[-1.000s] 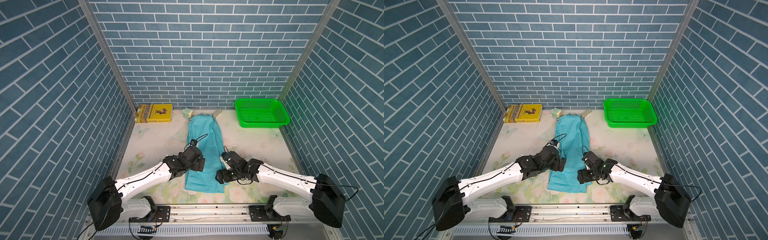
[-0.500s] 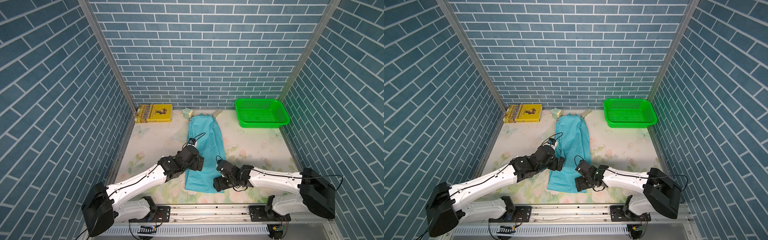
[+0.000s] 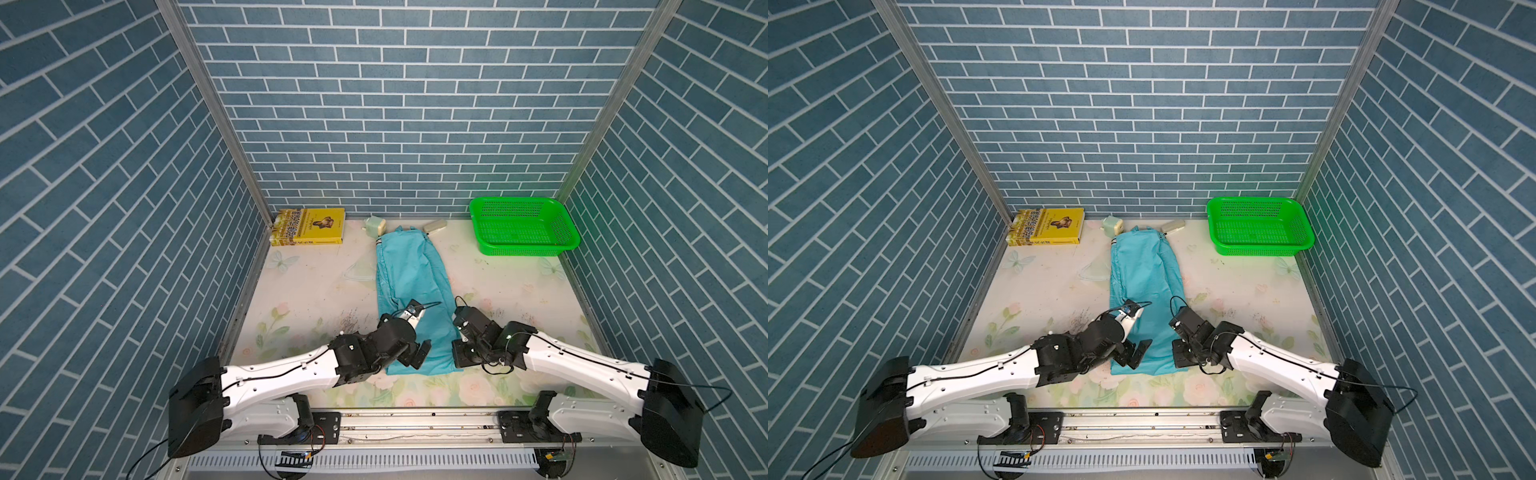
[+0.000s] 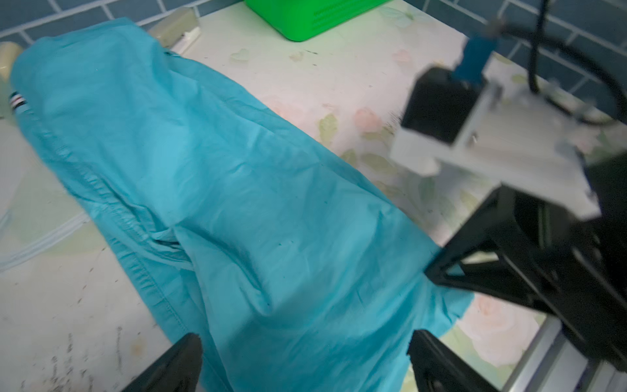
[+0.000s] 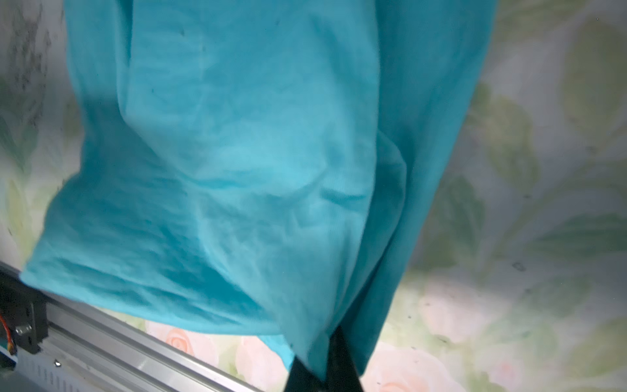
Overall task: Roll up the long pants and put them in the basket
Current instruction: Roll the long pant at the center of the board.
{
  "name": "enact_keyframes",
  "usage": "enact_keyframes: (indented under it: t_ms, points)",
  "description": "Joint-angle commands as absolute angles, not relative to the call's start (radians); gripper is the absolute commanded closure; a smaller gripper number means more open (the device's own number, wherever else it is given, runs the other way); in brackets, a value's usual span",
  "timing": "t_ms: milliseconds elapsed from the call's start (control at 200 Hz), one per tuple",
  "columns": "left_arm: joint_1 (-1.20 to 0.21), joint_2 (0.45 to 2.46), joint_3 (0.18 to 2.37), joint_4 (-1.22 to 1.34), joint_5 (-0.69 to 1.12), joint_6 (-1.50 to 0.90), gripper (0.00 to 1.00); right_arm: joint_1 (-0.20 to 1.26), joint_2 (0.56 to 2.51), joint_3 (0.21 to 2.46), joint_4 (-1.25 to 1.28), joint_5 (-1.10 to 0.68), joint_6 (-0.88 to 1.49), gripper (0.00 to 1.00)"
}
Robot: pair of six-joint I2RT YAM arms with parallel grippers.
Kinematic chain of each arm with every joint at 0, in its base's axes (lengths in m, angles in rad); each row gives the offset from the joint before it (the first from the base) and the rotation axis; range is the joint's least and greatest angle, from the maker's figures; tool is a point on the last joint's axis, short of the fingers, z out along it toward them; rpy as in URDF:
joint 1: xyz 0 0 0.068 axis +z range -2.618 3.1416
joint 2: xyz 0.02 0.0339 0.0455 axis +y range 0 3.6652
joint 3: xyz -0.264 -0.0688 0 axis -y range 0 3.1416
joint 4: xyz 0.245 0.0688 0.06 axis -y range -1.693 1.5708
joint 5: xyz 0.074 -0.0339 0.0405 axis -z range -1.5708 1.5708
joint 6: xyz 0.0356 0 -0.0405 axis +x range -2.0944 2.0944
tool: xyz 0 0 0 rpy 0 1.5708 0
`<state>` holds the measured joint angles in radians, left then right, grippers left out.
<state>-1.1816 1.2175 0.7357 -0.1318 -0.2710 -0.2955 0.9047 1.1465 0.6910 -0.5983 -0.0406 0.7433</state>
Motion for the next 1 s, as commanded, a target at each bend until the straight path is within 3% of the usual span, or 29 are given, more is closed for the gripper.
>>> enact_keyframes:
  t_ms: [0, 340, 615, 755, 815, 855, 890, 930, 970, 995]
  points:
    - [-1.223, 1.261, 0.73, -0.028, -0.24, -0.168, 0.0, 0.83, 1.107, 0.698, -0.697, -0.065, 0.683, 1.0]
    - [-1.358, 1.491, 0.647, 0.112, -0.352, -0.044, 0.0, 0.622, 1.07, 0.753, -0.785, -0.117, 0.56, 1.0]
    - [-1.406, 1.642, 0.663, 0.215, -0.647, -0.019, 0.0, 0.568, 1.066, 0.741, -0.787, -0.155, 0.537, 1.0]
    - [-1.417, 1.676, 0.655, 0.283, -0.714, -0.007, 0.0, 0.544, 1.053, 0.748, -0.788, -0.173, 0.531, 1.0]
    - [-1.419, 1.682, 0.657, 0.296, -0.694, 0.002, 0.12, 0.531, 1.048, 0.751, -0.79, -0.176, 0.527, 1.0]
    - [-1.423, 1.674, 0.658, 0.299, -0.662, 0.013, 0.26, 0.523, 1.048, 0.755, -0.794, -0.176, 0.525, 1.0]
    - [-1.426, 1.66, 0.655, 0.302, -0.624, 0.023, 0.46, 0.518, 1.046, 0.758, -0.796, -0.175, 0.523, 1.0]
    - [-1.428, 1.635, 0.646, 0.312, -0.577, 0.029, 0.83, 0.509, 1.046, 0.764, -0.8, -0.173, 0.522, 0.99]
    - [-1.427, 1.6, 0.64, 0.313, -0.527, 0.029, 1.0, 0.502, 1.046, 0.773, -0.805, -0.172, 0.52, 0.9]
    - [-1.427, 1.584, 0.642, 0.307, -0.493, 0.03, 1.0, 0.497, 1.046, 0.781, -0.808, -0.168, 0.52, 0.83]
